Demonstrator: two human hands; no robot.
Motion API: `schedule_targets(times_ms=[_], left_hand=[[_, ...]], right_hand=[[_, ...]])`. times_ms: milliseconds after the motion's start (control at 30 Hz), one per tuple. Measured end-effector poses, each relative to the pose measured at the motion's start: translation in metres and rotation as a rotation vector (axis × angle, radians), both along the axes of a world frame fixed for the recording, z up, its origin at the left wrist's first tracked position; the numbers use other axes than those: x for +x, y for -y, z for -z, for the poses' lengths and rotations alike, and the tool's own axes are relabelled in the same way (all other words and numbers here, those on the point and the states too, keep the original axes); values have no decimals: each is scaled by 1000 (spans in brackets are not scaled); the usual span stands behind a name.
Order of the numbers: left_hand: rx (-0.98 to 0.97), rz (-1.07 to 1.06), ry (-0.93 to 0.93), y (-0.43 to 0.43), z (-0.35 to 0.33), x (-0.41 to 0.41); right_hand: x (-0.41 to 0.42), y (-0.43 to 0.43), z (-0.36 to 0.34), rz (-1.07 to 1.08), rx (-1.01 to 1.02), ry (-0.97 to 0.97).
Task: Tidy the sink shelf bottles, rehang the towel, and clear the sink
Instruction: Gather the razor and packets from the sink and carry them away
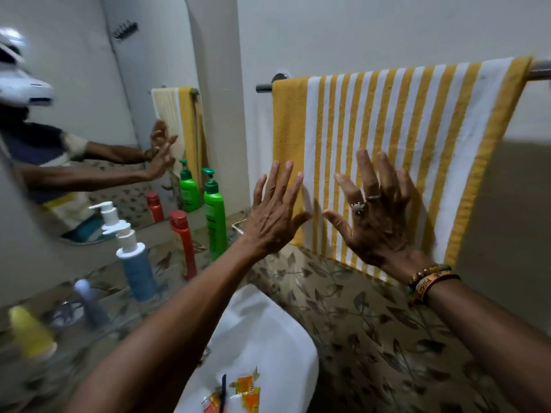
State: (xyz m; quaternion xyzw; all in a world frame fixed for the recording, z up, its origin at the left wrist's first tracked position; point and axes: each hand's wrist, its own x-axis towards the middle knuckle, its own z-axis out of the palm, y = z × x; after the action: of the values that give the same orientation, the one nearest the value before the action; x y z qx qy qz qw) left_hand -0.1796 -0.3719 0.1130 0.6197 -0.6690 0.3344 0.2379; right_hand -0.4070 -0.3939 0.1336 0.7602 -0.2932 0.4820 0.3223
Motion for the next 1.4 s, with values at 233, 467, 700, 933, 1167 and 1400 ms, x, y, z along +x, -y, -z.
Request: schedule_targets(times_ms=[233,467,700,933,1167,1400], left_hand=[[-40,-190,153,-44,-22,0],[7,-431,161,-107,-30,23],[-40,-512,141,-184,-57,31],[-53,-678,53,-266,-63,24],[-22,-858,-6,-331,-56,18],[20,-1090,-43,-385,-53,12]], right_hand=[[29,18,-15,-144,53,16],[44,26,-15,-132,25,45],[37,12,-31,-155,135,56],[45,-48,-44,-289,233,106],[85,-96,-50,-393,258,10],[134,-124,-48,-603,310,-48]])
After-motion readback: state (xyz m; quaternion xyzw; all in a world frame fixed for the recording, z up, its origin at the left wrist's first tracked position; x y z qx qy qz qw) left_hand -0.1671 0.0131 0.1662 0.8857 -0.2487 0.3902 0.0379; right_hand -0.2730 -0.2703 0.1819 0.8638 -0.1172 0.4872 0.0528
